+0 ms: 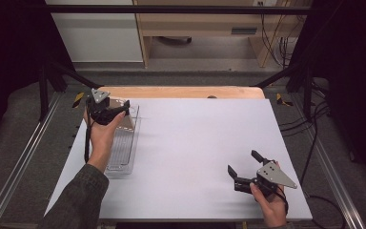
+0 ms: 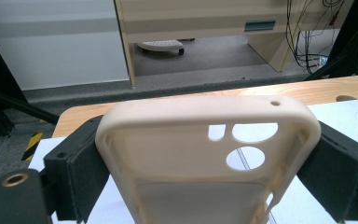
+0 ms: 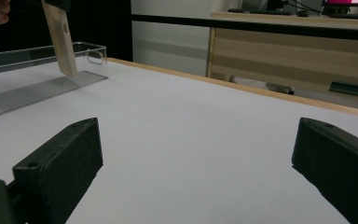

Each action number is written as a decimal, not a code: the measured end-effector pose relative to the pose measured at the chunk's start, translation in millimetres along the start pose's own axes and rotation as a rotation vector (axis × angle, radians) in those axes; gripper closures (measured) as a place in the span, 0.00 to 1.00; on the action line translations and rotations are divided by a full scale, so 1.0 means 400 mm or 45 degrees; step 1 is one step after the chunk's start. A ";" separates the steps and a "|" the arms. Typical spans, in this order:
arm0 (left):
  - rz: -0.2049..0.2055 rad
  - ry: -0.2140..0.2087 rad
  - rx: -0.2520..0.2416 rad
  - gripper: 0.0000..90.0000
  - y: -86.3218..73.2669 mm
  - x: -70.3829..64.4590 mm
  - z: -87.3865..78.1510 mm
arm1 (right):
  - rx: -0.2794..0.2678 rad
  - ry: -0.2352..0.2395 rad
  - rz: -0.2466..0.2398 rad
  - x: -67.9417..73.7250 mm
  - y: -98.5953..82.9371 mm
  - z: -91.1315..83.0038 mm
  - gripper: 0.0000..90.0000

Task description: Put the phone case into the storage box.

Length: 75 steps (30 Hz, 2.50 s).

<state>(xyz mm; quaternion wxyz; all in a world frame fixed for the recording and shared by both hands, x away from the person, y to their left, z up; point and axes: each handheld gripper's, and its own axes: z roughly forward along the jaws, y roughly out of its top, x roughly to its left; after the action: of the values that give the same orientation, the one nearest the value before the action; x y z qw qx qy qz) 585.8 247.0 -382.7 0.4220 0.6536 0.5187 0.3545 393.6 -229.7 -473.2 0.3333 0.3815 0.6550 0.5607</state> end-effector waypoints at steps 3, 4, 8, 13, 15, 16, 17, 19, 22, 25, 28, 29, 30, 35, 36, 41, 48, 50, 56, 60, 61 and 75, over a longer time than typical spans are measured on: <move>-0.007 0.007 -0.005 0.12 0.000 0.000 0.007 | 0.001 0.002 0.000 0.000 0.000 0.001 0.02; -0.007 0.009 -0.008 0.12 -0.001 0.000 0.010 | 0.000 0.001 -0.002 0.000 0.000 0.001 0.02; -0.010 0.010 0.001 0.11 -0.005 -0.003 0.019 | 0.004 0.002 -0.001 0.000 -0.001 0.001 0.02; -0.013 0.013 -0.001 0.11 -0.007 -0.006 0.029 | 0.005 0.002 0.005 -0.002 -0.002 0.000 0.02; -0.016 0.019 0.002 0.11 -0.009 -0.004 0.032 | 0.006 0.003 0.005 -0.002 -0.003 0.001 0.02; -0.018 0.020 -0.002 0.11 -0.010 -0.003 0.034 | 0.005 0.004 0.005 -0.002 -0.003 0.001 0.02; -0.020 0.021 -0.004 0.11 -0.010 -0.003 0.035 | 0.005 0.004 0.005 -0.002 -0.003 0.001 0.02; -0.023 0.025 -0.007 0.11 -0.010 -0.004 0.037 | 0.005 0.004 0.004 -0.002 -0.003 0.002 0.02; -0.015 0.032 -0.010 0.11 -0.010 -0.007 0.039 | 0.007 0.004 0.003 -0.001 -0.004 0.002 0.02; 0.001 0.036 -0.016 0.11 -0.012 -0.013 0.042 | 0.008 0.004 0.002 -0.001 -0.004 0.002 0.02; 0.009 0.044 -0.019 0.11 -0.012 -0.019 0.044 | 0.011 0.004 0.004 -0.001 -0.004 0.002 0.02; 0.009 0.046 -0.022 0.11 -0.013 -0.020 0.045 | 0.012 0.003 0.004 -0.001 -0.004 0.002 0.02; 0.010 0.049 -0.023 0.11 -0.013 -0.021 0.046 | 0.013 0.004 0.005 0.000 -0.004 0.002 0.02; 0.014 0.057 -0.033 0.11 -0.014 -0.025 0.049 | 0.013 0.005 0.001 0.000 -0.004 0.003 0.02; 0.010 0.060 -0.035 0.11 -0.014 -0.025 0.050 | 0.014 0.004 0.002 0.000 -0.005 0.003 0.02; 0.017 0.059 -0.041 0.11 -0.015 -0.026 0.053 | 0.012 0.003 0.005 0.000 -0.004 0.002 0.02; 0.016 0.064 -0.048 0.11 -0.016 -0.028 0.056 | 0.015 0.004 0.002 0.000 -0.005 0.003 0.02; 0.010 0.069 -0.052 0.11 -0.016 -0.028 0.057 | 0.014 0.004 0.003 0.000 -0.005 0.003 0.02; 0.013 0.078 -0.063 0.11 -0.017 -0.031 0.063 | 0.014 0.006 0.002 0.001 -0.005 0.003 0.02; 0.019 0.082 -0.071 0.11 -0.017 -0.032 0.069 | 0.014 0.005 0.005 0.000 -0.005 0.003 0.02; 0.020 0.083 -0.071 0.11 -0.016 -0.033 0.070 | 0.014 0.005 0.006 -0.001 -0.005 0.003 0.02; 0.018 0.086 -0.071 0.11 -0.013 -0.032 0.079 | 0.017 0.008 0.007 -0.002 -0.006 0.003 0.02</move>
<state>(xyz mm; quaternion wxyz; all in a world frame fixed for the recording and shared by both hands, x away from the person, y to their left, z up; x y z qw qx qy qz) 609.5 229.4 -400.3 0.4197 0.6330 0.5178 0.3938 394.6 -230.1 -475.8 0.3272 0.3838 0.6587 0.5583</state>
